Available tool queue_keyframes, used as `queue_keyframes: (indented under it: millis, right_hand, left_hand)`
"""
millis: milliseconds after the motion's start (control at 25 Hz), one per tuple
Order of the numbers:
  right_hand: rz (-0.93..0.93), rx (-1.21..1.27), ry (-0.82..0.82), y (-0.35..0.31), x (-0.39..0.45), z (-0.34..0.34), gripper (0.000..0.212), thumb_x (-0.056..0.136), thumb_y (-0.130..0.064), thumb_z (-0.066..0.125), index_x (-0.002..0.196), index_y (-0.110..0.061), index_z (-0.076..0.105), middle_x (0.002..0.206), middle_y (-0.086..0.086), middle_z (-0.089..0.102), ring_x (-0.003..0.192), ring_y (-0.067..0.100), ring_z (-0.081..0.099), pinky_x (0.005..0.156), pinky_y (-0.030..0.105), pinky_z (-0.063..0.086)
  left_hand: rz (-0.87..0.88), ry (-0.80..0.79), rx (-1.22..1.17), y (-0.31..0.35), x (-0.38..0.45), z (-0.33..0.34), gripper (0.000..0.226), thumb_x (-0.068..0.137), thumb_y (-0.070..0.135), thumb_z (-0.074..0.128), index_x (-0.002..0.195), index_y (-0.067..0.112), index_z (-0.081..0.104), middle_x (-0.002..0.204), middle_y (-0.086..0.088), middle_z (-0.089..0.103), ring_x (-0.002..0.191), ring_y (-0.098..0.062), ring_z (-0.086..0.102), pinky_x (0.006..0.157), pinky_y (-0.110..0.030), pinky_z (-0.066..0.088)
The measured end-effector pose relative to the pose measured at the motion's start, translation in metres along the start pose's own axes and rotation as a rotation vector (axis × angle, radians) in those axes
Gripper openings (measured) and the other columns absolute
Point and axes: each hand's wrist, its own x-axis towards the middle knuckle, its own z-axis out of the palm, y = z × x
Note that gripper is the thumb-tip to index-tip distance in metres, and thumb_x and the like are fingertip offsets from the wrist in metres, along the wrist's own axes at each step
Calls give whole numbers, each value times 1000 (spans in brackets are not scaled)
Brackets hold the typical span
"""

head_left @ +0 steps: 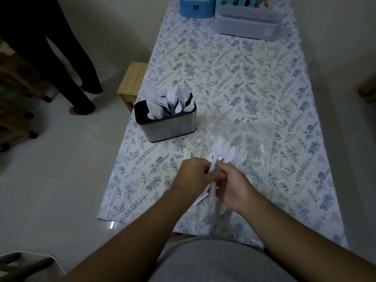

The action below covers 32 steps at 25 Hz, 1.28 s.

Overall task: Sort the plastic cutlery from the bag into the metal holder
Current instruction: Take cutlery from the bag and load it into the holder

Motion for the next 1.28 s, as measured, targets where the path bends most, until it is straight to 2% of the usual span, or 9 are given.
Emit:
queue_keyframes:
  millis: [120, 280, 480, 680, 760, 880, 1040, 1160, 1280]
  right_hand:
    - [-49, -10, -22, -2, -1, -1, 15, 103, -27, 55, 108, -14, 60, 86, 12, 70, 84, 29, 71, 66, 40, 57]
    - [-100, -67, -16, -1, -2, -2, 14, 104, -20, 55, 100, -10, 63, 88, 16, 73, 85, 33, 73, 66, 44, 59]
    - [-116, 12, 20, -1, 0, -6, 20, 97, -8, 58, 115, 0, 61, 110, 26, 71, 94, 38, 72, 72, 49, 59]
    - [-50, 101, 148, -5, -2, -9, 26, 94, -9, 46, 111, -16, 65, 94, 6, 64, 62, 15, 53, 50, 28, 39]
    - [-42, 125, 194, -6, 0, -13, 30, 93, -11, 44, 113, -20, 64, 82, 0, 60, 52, 10, 42, 45, 22, 29]
    - [-113, -8, 291, -8, 1, -18, 5, 97, -20, 60, 94, -16, 62, 71, -1, 51, 46, 8, 37, 36, 19, 25]
    - [-155, -22, 299, -7, 0, -20, 27, 100, -38, 61, 91, -12, 60, 62, -1, 45, 49, 13, 42, 45, 26, 37]
    - [-118, -39, 270, -7, -6, -21, 38, 99, -49, 55, 87, -13, 60, 62, -1, 47, 52, 17, 46, 55, 34, 43]
    - [-95, -132, 281, -5, -9, -24, 31, 96, -44, 63, 98, -13, 65, 61, -3, 40, 51, 14, 38, 46, 28, 35]
  left_hand:
    - [-5, 70, -75, -3, -7, 3, 33, 82, 38, 79, 77, 5, 75, 51, -5, 57, 43, -7, 45, 46, -31, 40]
    - [-44, 81, -152, -11, -14, 5, 32, 86, 38, 75, 84, 6, 75, 66, -10, 71, 56, -18, 71, 56, -45, 59]
    - [-59, 150, -36, -3, -17, 4, 29, 98, 39, 58, 84, 16, 69, 71, 4, 73, 58, -5, 69, 60, -32, 59]
    - [-130, 239, -13, -16, -13, 2, 32, 101, 34, 52, 82, 11, 63, 69, -1, 64, 62, -16, 58, 57, -28, 47]
    - [-132, 230, 93, -27, -12, 4, 25, 99, 33, 54, 99, 12, 68, 90, -3, 65, 83, -18, 62, 72, -28, 52]
    - [-115, 267, 272, -36, -16, 6, 35, 94, 26, 62, 126, 13, 60, 118, -6, 56, 111, -20, 53, 95, -36, 50]
    - [-101, 81, 350, -39, -15, 13, 16, 93, 23, 60, 105, 13, 65, 98, -5, 68, 85, -17, 65, 77, -36, 59]
    - [-142, -9, 437, -40, -12, 19, 24, 94, 28, 60, 107, 9, 66, 98, -8, 69, 91, -23, 68, 80, -37, 58]
    - [-150, -16, 476, -39, -8, 22, 29, 90, 31, 62, 104, 6, 65, 95, -9, 68, 89, -25, 68, 77, -37, 59]
